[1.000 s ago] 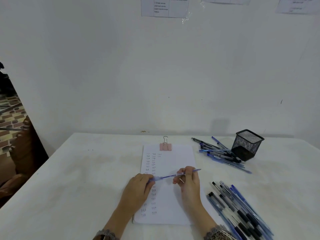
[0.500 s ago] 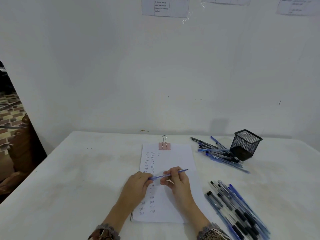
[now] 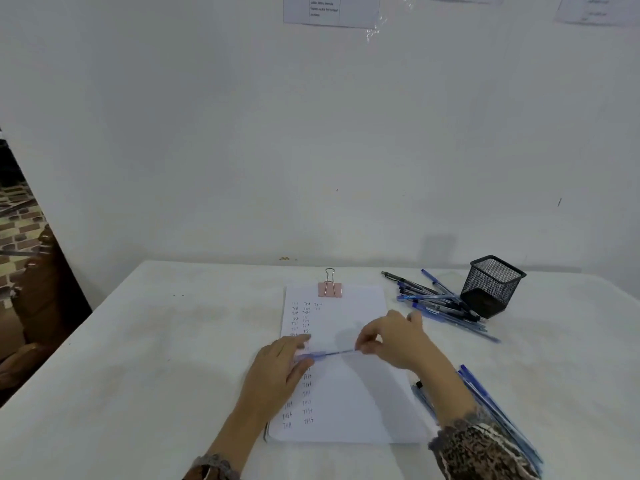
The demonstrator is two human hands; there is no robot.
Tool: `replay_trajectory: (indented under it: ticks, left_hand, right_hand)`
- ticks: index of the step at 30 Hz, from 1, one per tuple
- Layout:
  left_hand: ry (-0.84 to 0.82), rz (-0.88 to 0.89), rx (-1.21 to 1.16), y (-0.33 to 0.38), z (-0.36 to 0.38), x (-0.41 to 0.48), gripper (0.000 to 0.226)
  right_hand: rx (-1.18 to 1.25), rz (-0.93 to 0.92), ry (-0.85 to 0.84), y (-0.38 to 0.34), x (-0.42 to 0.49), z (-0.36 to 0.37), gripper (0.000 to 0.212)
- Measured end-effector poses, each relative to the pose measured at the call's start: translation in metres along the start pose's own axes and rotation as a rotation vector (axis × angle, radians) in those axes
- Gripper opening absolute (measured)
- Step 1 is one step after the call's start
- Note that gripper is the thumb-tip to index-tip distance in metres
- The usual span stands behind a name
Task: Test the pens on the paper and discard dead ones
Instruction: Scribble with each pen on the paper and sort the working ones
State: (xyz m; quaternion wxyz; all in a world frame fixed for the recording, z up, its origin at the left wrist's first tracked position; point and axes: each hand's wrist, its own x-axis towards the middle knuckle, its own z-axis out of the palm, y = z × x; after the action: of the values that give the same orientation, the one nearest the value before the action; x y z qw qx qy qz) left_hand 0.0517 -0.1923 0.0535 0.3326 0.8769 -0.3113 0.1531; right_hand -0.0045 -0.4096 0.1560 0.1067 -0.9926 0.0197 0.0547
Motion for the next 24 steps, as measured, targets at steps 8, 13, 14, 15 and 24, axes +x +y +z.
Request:
replay_trajectory:
  ticks: [8,13,14,15,24]
  left_hand:
    - [-0.216,-0.184,0.15,-0.001,-0.002,0.002,0.102]
    - [-0.208,-0.168,0.143,-0.005,0.0,0.002,0.088]
    - [-0.21,-0.165,0.143,-0.005,0.001,0.002,0.088]
    - [-0.207,-0.165,0.141,-0.006,0.002,0.002,0.088]
    - [-0.214,-0.139,0.16,-0.015,0.01,0.006,0.081]
  right_hand:
    - [1.596,0.135,0.312,-0.008,0.068,0.009,0.013]
    - [1.798,0.133,0.359,-0.022,0.113,0.028,0.03]
    - [1.73,0.123,0.387,-0.025,0.117,0.03,0.03]
    - [1.651,0.109,0.413,-0.028,0.122,0.033,0.028]
    - [1.28,0.17,0.547,-0.033,0.15,0.074,0.055]
